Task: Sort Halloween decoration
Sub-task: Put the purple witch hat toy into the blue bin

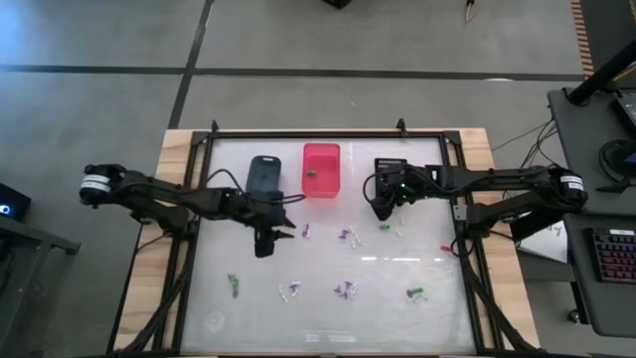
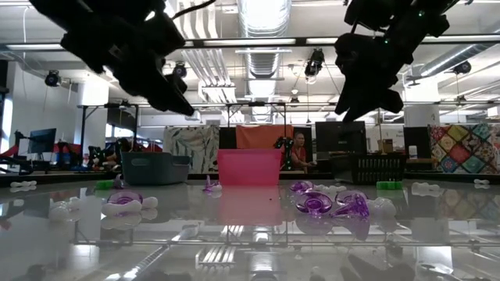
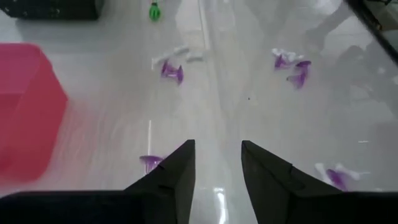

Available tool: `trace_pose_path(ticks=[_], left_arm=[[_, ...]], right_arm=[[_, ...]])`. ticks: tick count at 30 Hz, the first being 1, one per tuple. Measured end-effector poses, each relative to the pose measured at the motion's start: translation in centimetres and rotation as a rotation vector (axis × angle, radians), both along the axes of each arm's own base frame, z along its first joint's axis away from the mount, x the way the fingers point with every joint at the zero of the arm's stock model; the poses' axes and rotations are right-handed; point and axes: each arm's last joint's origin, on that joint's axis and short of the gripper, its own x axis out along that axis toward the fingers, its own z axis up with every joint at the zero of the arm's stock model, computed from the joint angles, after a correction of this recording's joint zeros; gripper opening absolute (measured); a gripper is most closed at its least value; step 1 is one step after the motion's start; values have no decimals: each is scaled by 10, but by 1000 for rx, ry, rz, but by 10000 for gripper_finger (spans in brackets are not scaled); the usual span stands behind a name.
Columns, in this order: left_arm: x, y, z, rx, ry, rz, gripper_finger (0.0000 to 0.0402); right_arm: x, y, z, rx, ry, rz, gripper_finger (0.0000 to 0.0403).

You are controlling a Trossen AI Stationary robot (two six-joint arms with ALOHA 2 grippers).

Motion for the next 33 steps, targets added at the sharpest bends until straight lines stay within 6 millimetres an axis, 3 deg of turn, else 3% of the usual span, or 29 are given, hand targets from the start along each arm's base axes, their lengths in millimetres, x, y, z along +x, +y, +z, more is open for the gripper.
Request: trace_pose_path(ticks=[20,25,33], left_arm=[[30,2,-73,81,9,65,135],[33,3,-84,103,44,90,127],[33,3,-83,87,39,110,103]], right_arm=[[3,10,-3,-111,28,-44,134],[4,10,-3,-110,26,-44,130],[4,10,-2,-112,24,-43,130]])
